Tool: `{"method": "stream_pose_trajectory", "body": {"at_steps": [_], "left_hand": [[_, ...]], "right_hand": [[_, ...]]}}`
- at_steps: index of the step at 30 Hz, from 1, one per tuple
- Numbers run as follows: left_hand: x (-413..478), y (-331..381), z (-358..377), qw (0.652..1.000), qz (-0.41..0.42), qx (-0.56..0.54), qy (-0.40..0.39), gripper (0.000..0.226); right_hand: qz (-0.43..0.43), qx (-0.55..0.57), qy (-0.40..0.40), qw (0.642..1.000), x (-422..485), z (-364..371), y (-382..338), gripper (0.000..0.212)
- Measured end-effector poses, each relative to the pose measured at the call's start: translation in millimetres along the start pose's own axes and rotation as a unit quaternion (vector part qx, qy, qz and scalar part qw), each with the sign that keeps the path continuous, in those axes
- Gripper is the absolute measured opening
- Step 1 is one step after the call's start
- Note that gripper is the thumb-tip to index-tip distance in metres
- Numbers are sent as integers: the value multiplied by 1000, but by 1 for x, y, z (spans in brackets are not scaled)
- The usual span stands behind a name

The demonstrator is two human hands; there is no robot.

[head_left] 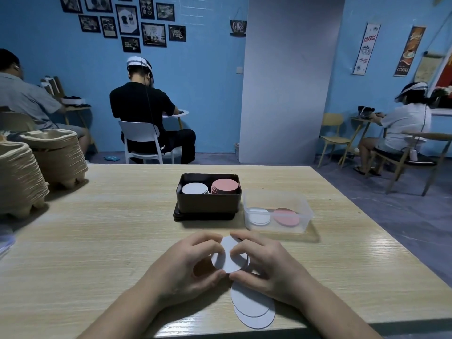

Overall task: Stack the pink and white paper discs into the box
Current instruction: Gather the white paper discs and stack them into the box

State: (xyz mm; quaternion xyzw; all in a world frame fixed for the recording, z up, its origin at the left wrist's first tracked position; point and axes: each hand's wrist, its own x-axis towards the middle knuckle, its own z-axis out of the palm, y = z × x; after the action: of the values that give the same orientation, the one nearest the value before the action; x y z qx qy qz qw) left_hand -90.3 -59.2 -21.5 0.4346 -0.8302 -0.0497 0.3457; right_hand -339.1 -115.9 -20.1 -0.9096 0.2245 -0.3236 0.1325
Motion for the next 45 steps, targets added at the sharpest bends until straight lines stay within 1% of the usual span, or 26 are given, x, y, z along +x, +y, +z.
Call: {"method": "stream_pose_trajectory", "body": {"at_steps": [5,14,19,25,30,35,39,43,45], "left_hand": [[2,-2,1,1000,8,-14,-25,25],[1,-4,1,999,-11,-22,-24,36],[-1,-3,1,1000,-15,-13,1,33],[0,-3,1,1000,-2,-8,-5,32],[0,-1,1,1000,4,-1,-13,31],[-1,-1,-1,1000,-7,-13,-3,26],[-2,1,-3,1000,-11,-14,15,22],[1,-4,-9,998,-28,-42,25,18],[3,-10,-16,999,-28,-32,27,18]], "right_hand": [[-14,6,5,1000,1,1,0,29],[-28,20,22,999,1,3,1,29],[-6,11,1,1000,3,3,1,29],[5,4,-13,1000,5,4,1,25],[12,4,-22,1000,5,3,0,28],[12,13,-14,1000,8,1,0,26],[18,12,-30,999,13,-1,0,27],[18,16,-40,999,31,-7,1,31],[7,26,-37,999,43,-8,3,31]]}}
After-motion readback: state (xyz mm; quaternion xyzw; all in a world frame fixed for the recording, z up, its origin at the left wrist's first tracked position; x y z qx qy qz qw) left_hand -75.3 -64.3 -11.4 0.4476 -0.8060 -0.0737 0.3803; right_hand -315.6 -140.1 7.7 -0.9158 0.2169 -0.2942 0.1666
